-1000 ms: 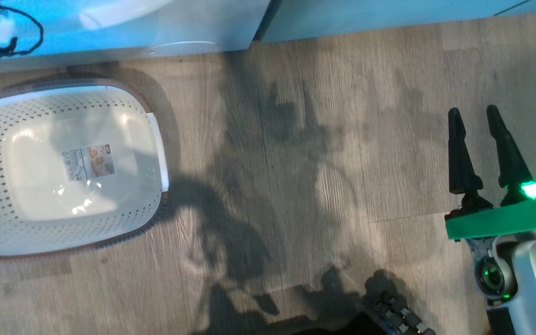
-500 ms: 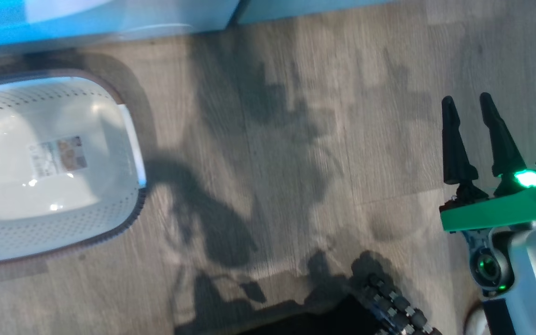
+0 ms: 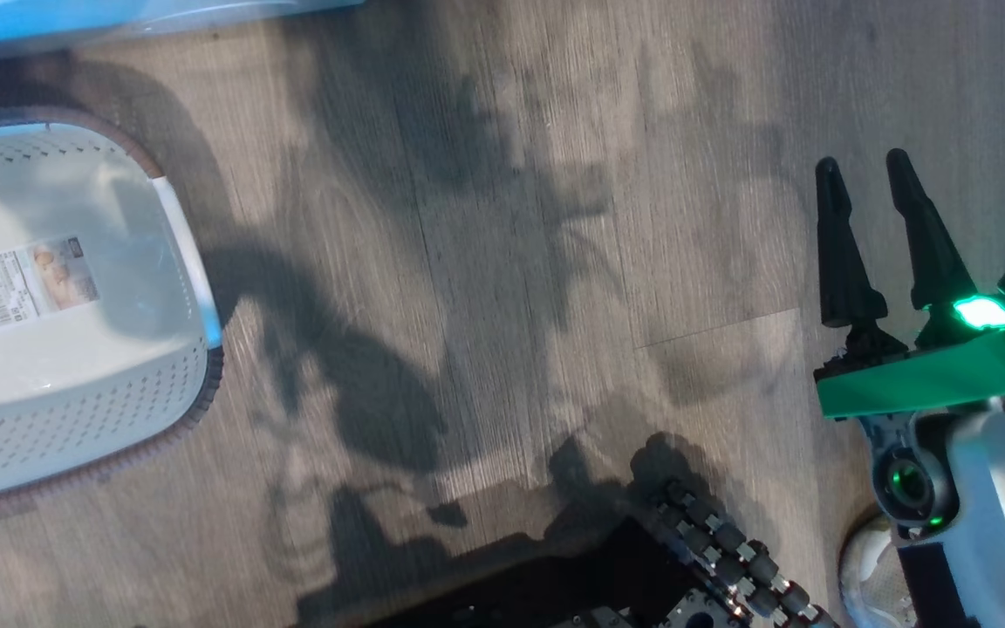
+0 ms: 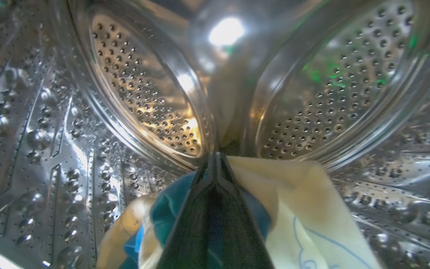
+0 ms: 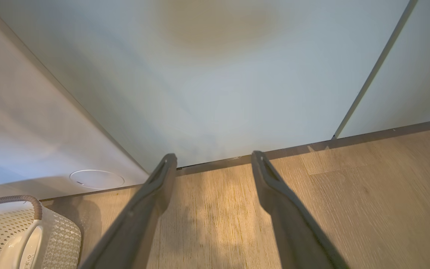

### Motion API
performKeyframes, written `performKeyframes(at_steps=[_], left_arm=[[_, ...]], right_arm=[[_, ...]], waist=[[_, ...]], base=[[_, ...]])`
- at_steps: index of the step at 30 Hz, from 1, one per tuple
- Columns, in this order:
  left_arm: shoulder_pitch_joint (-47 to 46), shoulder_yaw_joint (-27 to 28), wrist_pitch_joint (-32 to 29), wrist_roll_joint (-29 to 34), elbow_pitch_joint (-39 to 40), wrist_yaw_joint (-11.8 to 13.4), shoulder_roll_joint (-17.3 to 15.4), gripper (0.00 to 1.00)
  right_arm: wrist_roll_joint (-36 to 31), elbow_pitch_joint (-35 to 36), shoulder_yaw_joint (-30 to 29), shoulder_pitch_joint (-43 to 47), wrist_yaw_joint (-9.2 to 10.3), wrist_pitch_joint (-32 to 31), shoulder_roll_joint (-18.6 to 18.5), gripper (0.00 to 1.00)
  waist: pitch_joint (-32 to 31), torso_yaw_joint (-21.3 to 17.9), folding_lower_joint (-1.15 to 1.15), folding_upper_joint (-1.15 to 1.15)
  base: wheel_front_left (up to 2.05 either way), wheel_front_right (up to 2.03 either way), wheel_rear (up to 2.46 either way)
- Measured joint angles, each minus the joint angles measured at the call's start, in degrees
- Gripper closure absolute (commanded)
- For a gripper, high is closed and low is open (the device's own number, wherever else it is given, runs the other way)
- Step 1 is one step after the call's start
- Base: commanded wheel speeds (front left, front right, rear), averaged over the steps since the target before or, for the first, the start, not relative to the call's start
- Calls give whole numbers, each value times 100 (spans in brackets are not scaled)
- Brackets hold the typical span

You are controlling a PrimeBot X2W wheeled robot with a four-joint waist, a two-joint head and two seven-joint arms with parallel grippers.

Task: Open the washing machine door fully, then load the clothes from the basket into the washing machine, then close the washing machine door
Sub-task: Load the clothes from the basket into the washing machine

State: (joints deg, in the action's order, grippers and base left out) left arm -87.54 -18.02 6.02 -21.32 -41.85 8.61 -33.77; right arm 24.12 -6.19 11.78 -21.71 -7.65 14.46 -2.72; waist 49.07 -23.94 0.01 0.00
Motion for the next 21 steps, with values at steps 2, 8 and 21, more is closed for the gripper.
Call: performKeyframes(at_steps=[2,8,21], left_arm=[[-37,3,3,-12,-108,-12,23,100],[-68,29,125,-162,-515,-160,204,0],[484,73,583,-509,-597,-289,637,0]], right_arm=[[0,0,1,-1,0,0,1,0],[-44,-3,-44,-1,0,0,1,0],[-377,1,-302,19,0,0,2,0]], waist=[[-2,6,0,0],[-53,117,0,0],[-389,516,-1,0]], base=[[0,0,0],[0,0,0],[0,0,0]])
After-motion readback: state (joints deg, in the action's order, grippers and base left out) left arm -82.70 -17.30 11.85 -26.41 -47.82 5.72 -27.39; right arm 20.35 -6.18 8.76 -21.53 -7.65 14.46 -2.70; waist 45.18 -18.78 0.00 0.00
